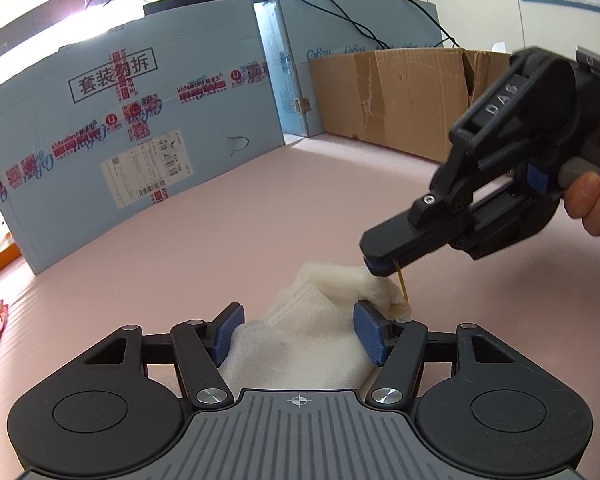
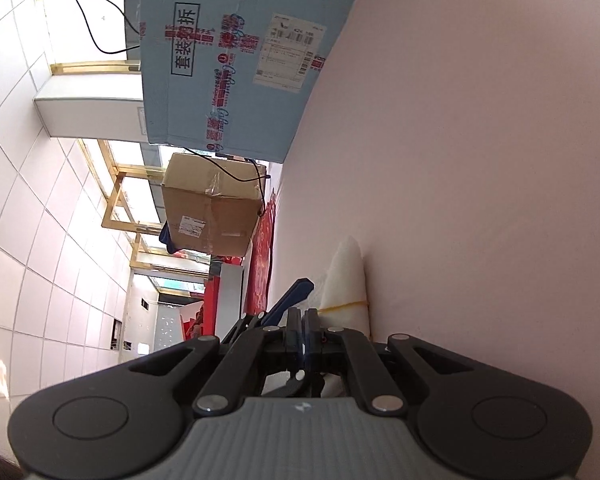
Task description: Fold shopping bag
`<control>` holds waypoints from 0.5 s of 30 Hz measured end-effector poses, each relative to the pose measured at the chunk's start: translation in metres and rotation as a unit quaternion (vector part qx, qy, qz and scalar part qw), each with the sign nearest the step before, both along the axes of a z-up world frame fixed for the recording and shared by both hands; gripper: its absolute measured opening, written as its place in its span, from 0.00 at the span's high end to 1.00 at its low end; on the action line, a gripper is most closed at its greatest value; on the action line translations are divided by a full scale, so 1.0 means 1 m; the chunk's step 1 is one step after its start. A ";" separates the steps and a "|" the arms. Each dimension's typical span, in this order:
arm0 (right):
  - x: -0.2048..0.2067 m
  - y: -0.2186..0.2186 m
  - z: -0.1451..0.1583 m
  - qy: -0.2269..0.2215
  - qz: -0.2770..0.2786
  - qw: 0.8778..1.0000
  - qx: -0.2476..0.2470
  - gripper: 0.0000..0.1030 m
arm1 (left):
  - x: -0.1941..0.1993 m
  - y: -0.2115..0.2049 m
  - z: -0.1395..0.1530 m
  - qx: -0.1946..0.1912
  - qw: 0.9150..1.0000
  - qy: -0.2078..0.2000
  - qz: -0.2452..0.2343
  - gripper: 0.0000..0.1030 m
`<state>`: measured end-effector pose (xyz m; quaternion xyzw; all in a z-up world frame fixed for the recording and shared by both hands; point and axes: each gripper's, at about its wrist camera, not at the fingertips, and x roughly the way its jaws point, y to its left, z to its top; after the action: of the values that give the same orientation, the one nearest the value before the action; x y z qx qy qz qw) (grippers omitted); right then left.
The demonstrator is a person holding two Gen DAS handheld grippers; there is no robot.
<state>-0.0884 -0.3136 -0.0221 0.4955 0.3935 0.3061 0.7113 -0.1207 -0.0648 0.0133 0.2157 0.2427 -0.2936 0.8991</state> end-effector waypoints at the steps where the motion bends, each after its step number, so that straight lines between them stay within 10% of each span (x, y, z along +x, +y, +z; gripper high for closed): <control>1: 0.002 0.003 0.003 -0.002 0.002 1.000 -0.013 0.99 | -0.002 -0.003 0.000 0.007 1.000 -0.008 -0.002 0.43; 15: 0.043 0.024 0.009 0.022 -0.013 0.992 -0.120 0.99 | -0.002 -0.009 -0.005 0.003 1.000 -0.013 -0.016 0.51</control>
<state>-0.0454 -0.2900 -0.0134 0.4184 0.4366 0.2362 0.7606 -0.1227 -0.0742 0.0082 0.2257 0.2285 -0.3049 0.8966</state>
